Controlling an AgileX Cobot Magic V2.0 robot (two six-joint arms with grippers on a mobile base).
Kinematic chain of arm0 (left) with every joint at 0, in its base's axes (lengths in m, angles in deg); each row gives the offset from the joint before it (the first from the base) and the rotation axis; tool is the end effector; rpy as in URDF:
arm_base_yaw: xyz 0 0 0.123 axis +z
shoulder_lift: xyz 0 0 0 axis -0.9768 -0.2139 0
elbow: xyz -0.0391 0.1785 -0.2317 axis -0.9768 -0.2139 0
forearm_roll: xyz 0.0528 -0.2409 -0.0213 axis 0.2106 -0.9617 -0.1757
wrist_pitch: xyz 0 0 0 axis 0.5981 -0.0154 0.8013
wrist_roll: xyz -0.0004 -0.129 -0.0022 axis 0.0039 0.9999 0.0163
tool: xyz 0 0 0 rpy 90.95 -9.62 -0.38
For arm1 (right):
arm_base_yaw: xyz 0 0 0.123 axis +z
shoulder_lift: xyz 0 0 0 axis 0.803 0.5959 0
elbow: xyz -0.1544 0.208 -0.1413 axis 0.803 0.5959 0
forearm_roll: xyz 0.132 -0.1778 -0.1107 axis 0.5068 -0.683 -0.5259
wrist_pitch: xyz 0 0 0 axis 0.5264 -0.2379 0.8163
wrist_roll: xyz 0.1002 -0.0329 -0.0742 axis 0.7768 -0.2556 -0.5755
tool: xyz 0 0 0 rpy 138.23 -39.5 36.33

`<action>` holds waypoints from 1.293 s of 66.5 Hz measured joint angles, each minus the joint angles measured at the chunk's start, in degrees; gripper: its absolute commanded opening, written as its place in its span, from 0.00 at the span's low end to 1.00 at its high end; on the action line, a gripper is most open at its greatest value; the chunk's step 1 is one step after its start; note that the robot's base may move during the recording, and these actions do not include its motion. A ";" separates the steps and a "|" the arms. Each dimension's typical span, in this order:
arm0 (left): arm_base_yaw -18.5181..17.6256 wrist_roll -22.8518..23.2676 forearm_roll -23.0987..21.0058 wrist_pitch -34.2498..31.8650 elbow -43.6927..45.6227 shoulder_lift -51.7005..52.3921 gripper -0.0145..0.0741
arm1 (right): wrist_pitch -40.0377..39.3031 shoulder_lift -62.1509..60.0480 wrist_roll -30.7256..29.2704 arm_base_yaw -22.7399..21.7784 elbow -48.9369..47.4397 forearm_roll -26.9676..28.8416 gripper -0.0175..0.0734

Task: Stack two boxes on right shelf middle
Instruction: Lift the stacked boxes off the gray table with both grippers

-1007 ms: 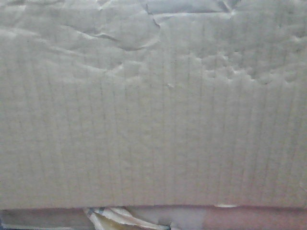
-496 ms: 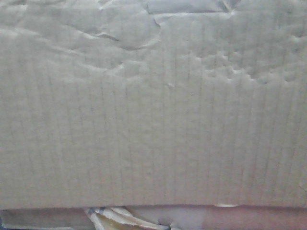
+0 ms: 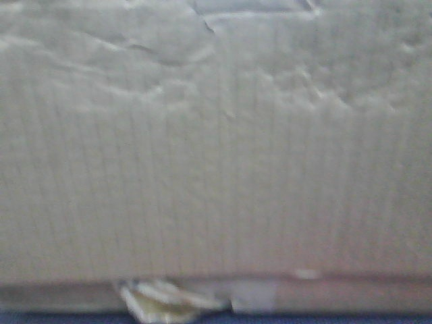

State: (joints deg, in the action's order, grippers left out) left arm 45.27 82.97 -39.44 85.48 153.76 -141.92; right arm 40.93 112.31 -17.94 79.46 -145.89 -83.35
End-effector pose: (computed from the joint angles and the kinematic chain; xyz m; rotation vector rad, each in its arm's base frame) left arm 0.2654 -0.1310 0.3321 -0.0417 2.6825 0.0015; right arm 0.2430 0.0960 0.3283 0.0485 2.7317 0.0364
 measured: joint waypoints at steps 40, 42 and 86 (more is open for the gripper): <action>-1.12 4.91 21.00 -4.58 15.52 6.47 0.04 | -15.69 -0.43 8.99 3.71 -13.12 -16.86 0.01; -1.12 4.91 21.24 -5.12 15.64 6.47 0.04 | -16.19 -0.43 9.49 3.71 -13.23 -17.55 0.01; -1.12 5.03 22.10 -5.63 15.77 6.47 0.04 | -18.65 -0.48 10.09 3.71 -13.23 -18.87 0.01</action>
State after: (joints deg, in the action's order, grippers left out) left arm 44.15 87.99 -17.34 79.85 169.53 -135.44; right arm 22.28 111.83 -7.85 83.18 -159.13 -102.22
